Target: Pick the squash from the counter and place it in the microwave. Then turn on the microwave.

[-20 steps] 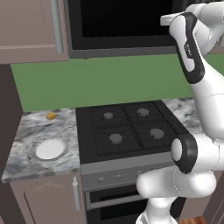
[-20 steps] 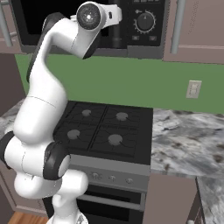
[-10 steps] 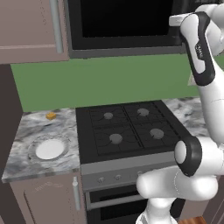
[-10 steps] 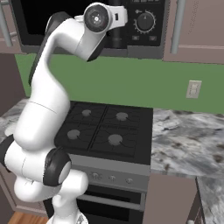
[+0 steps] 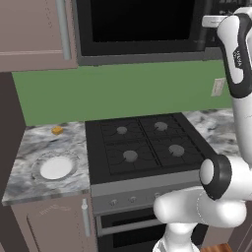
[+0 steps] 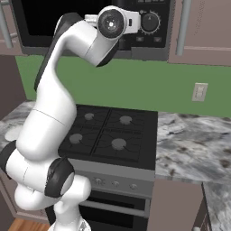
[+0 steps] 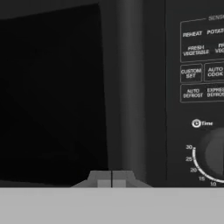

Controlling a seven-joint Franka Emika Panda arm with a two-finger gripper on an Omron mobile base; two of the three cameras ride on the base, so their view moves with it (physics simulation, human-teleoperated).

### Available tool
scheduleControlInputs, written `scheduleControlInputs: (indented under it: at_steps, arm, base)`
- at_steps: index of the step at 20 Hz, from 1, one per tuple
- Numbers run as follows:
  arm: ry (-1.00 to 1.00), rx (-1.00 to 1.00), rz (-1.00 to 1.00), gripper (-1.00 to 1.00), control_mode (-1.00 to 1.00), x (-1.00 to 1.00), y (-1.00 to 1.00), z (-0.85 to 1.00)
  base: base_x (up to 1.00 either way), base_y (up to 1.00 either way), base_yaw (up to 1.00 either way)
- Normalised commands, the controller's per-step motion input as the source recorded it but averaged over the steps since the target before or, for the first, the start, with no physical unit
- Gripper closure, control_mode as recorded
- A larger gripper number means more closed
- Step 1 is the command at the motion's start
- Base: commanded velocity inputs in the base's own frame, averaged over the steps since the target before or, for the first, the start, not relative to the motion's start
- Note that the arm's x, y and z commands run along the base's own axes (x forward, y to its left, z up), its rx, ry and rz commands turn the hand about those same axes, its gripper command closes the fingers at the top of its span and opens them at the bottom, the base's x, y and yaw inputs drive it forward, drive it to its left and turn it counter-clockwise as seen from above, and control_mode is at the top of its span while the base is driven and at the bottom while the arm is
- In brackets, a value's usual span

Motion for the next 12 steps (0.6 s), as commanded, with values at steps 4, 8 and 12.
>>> scheduleControlInputs:
  at_steps: [4,8,12]
  arm:
    - [0.01,0.15,-0.04,1.00,-1.00,-0.07,-0.21,0.00]
    - [0.00,0.18,-0.05,1.00,-1.00,0.00,-0.20,0.00]
    - [0.00,0.19,-0.06,1.00,-1.00,0.00,-0.17,-0.02]
  base:
    - [0.00,0.00,0.00]
    - [0.00,0.00,0.00]
    - [0.00,0.00,0.00]
